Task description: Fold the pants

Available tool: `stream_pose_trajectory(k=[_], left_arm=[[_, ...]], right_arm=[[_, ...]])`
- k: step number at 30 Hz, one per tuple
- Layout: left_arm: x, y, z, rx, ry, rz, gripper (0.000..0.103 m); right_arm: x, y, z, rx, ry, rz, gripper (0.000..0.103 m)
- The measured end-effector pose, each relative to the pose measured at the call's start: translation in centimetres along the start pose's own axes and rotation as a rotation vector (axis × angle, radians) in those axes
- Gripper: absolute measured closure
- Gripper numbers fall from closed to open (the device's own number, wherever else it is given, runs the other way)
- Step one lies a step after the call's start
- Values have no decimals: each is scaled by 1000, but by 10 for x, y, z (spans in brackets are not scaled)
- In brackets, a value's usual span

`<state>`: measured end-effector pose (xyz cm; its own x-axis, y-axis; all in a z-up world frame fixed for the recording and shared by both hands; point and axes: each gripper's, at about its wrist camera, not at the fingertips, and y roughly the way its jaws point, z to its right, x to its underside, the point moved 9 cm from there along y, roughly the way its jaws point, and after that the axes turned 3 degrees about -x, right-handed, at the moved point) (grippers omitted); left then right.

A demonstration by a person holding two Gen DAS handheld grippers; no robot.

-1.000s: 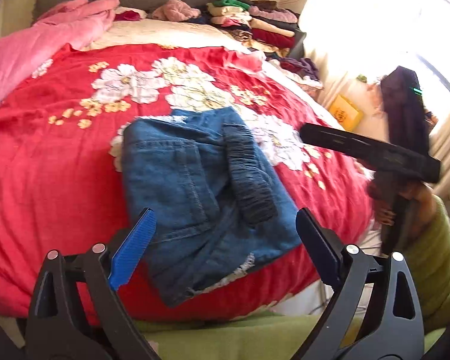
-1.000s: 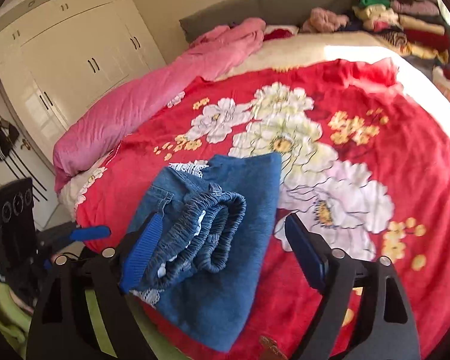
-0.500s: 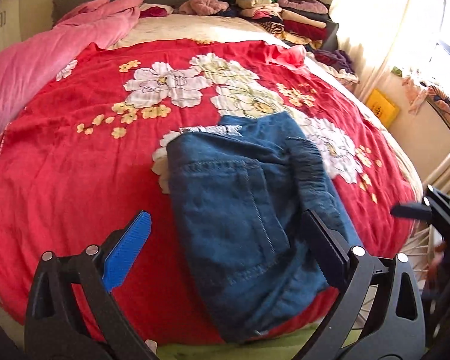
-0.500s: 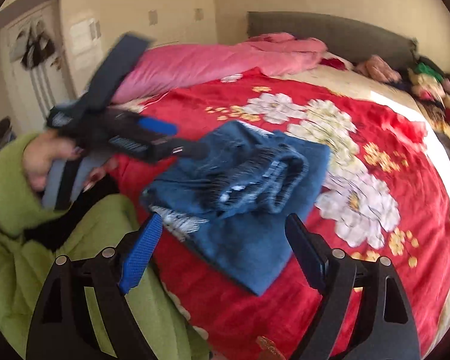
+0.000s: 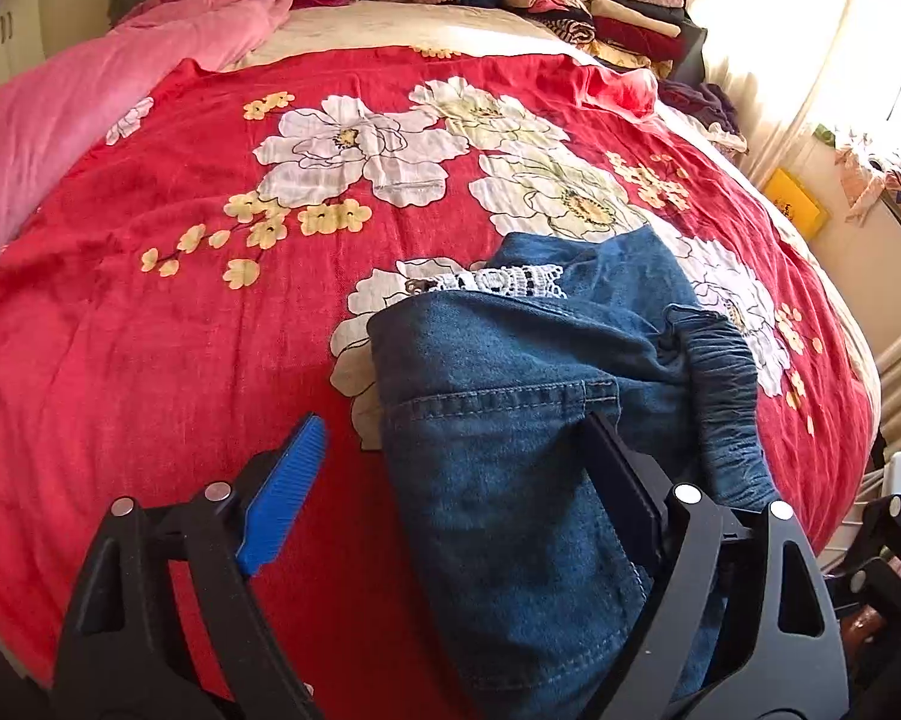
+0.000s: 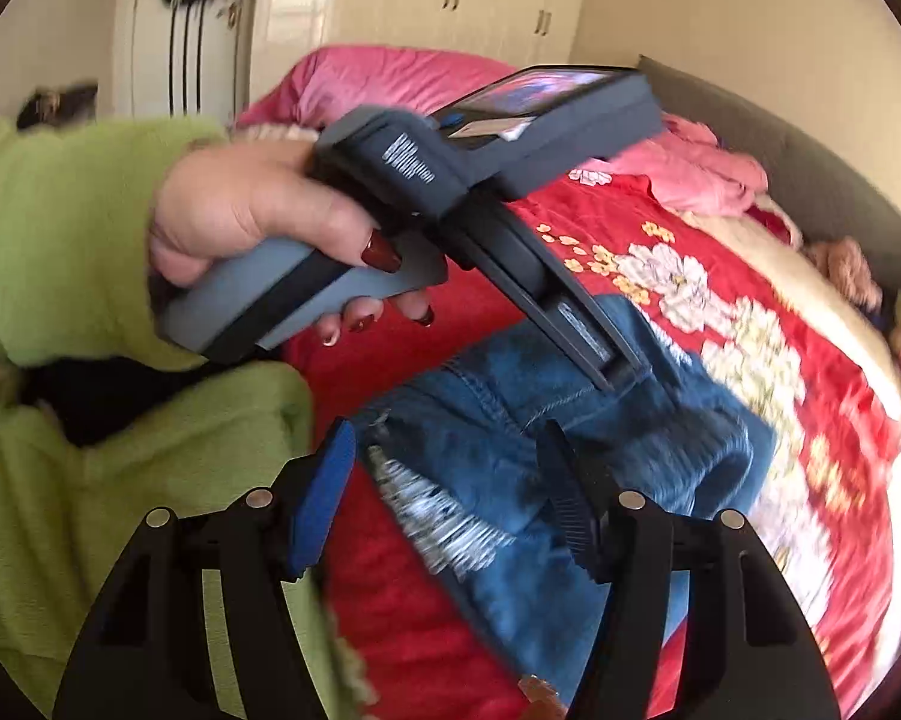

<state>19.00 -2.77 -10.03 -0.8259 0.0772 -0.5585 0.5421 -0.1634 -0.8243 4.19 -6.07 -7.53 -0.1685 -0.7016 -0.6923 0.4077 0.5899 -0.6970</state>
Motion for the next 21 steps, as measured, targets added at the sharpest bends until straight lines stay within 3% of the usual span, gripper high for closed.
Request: stream_pose_trajectory(k=[2,3,4,8,12,16,19,21], left_arm=[[1,3,0,2,-4,-3,24],[1,5,-1,3,-6,-6,24],[2,6,-1,4,-8,-9,24],[4,10,-2,17,-14,-16,23],[4,13,-2,28,-22,-17,23],[5,14,-2,26,-31,-16,23],[5,9,-2,30,-36,-8,23],[4,1,-2,37,-41,12,23]], right_arm=[[2,12,-1,5,-15,-20,47],[5,18,-3,-29,-6,-25,60],[8,19,-7,-80,18,-27,87],[21,8,-16,-154,33,-48,91],[46,20,-13,-158,133,-88,91],[46,19,-13,-170,185,-78,90],[37,10,-9,-199,219,-66,81],[28,-5,-3,-233,269,-26,63]])
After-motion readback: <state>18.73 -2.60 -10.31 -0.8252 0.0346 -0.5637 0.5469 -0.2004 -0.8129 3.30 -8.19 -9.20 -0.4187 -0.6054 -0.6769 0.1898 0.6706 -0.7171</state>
